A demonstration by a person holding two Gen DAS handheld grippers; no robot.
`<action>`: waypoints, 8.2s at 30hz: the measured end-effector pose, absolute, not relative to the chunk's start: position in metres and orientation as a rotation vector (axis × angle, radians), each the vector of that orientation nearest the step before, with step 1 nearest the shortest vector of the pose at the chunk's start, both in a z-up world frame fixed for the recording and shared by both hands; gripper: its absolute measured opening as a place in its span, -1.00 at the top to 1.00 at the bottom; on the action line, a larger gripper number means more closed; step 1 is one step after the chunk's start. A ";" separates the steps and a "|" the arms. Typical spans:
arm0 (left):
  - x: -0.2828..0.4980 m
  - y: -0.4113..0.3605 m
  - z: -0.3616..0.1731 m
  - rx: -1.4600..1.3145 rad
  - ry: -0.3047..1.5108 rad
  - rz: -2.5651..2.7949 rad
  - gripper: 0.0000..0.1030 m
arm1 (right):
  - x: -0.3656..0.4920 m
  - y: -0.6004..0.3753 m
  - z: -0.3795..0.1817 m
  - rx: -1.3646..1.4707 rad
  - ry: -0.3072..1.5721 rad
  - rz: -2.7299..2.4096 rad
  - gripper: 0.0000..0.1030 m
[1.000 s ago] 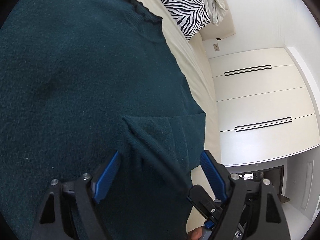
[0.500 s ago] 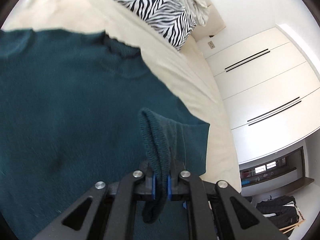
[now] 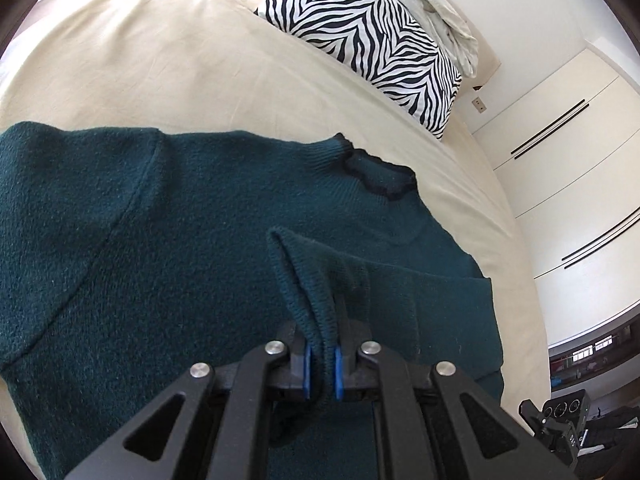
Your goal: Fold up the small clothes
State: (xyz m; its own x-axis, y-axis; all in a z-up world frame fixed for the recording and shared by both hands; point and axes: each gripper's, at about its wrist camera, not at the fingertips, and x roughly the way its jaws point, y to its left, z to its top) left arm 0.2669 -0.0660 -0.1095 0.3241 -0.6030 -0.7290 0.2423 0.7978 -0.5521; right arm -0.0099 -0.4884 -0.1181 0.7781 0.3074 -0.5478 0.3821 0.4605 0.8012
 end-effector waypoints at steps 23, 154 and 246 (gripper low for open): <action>0.248 -0.034 -0.091 -0.404 0.945 -0.520 -0.21 | 0.040 -0.558 -0.062 1.072 0.664 -0.071 -0.32; 0.314 0.044 -0.139 -0.474 0.998 -0.572 0.60 | 0.128 -0.477 -0.069 0.644 1.036 -0.186 0.70; -0.041 0.134 -0.118 -0.471 1.327 -0.608 0.88 | -0.267 -0.452 -0.052 0.841 1.013 -0.126 0.88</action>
